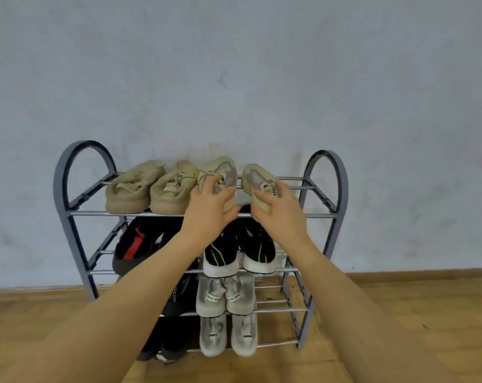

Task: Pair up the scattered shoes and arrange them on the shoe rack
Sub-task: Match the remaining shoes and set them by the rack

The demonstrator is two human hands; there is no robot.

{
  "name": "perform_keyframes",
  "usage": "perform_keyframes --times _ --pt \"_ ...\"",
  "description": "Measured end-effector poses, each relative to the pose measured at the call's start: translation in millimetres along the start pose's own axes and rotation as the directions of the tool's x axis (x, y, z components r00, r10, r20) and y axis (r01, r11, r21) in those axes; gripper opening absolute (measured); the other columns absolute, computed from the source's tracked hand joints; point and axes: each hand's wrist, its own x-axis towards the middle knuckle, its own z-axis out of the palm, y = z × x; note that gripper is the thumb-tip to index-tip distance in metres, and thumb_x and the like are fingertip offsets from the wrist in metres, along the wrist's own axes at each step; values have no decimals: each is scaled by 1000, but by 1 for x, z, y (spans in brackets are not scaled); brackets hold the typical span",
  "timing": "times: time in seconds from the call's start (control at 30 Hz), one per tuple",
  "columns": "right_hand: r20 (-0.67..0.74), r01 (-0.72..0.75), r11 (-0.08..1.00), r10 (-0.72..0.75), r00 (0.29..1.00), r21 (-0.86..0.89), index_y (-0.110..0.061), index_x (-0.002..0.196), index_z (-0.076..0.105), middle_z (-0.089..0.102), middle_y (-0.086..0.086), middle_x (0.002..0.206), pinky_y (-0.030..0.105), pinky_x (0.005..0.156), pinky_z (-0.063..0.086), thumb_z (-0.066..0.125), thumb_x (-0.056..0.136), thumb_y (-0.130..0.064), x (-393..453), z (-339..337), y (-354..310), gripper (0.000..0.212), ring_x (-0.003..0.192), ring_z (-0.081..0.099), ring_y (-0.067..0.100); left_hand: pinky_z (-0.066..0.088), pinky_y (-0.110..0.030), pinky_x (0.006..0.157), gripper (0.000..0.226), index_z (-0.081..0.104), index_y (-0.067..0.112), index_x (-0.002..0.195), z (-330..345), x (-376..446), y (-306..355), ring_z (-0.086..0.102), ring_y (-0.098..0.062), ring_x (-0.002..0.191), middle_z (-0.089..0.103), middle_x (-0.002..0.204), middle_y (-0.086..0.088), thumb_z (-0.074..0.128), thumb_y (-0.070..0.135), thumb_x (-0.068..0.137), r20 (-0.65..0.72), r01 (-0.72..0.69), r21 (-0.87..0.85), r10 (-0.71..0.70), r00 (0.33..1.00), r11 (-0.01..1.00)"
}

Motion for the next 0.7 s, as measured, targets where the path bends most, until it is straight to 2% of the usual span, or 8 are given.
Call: perform_keyframes --times 0.07,0.13,0.2,0.27,0.4,0.53,0.7 --pt "12 -3 1000 3 1000 -16 -39 133 48 22 5 152 48 102 38 53 88 -48 -4 -1 1 46 133 31 32 29 -51 102 51 44 25 136 7 -7 -3 28 -44 126 27 145 -17 57 37 88 29 27 10 -27 999 1000" --pt "4 4 995 -3 1000 -99 -41 140 36 17 10 153 49 105 34 49 90 -49 -11 -2 0 52 133 29 35 35 -52 97 56 35 31 139 6 -13 -4 26 -44 128 22 148 -15 53 42 88 26 80 35 -81 996 996" --pt "-26 3 995 -6 1000 -100 -40 141 32 19 12 152 48 102 37 49 90 -45 -19 -1 -2 54 128 37 38 41 -50 91 58 31 35 141 4 -18 -4 30 -43 127 20 149 -11 53 42 88 51 102 39 -104 993 994" --pt "-38 -14 1000 13 999 -27 -35 138 40 21 13 151 46 99 39 52 90 -39 -22 1 -2 50 125 41 39 44 -51 92 55 35 32 140 3 -18 -7 32 -41 129 24 150 -10 55 39 88 64 69 -17 -68 996 997" --pt "-73 21 1000 -20 997 16 -31 130 51 27 12 151 46 100 36 54 91 -33 -21 8 -8 39 129 37 36 38 -54 100 48 47 22 134 8 -14 -10 27 -38 136 35 146 -11 60 28 89 1 10 -127 -10 1000 992" --pt "-110 10 999 -15 994 -45 -31 129 52 30 9 151 49 93 42 53 91 -36 -12 13 -8 38 121 45 38 41 -51 96 43 52 20 129 10 -8 -7 41 -39 124 44 140 -6 62 27 88 -35 -3 -147 -2 999 989" --pt "-99 14 995 -23 995 -96 -33 128 52 32 5 150 50 91 41 53 91 -41 -2 18 -8 38 119 48 37 44 -49 93 41 54 19 127 17 -2 -9 44 -37 119 47 138 -4 61 26 88 -66 -7 -146 -3 998 989"
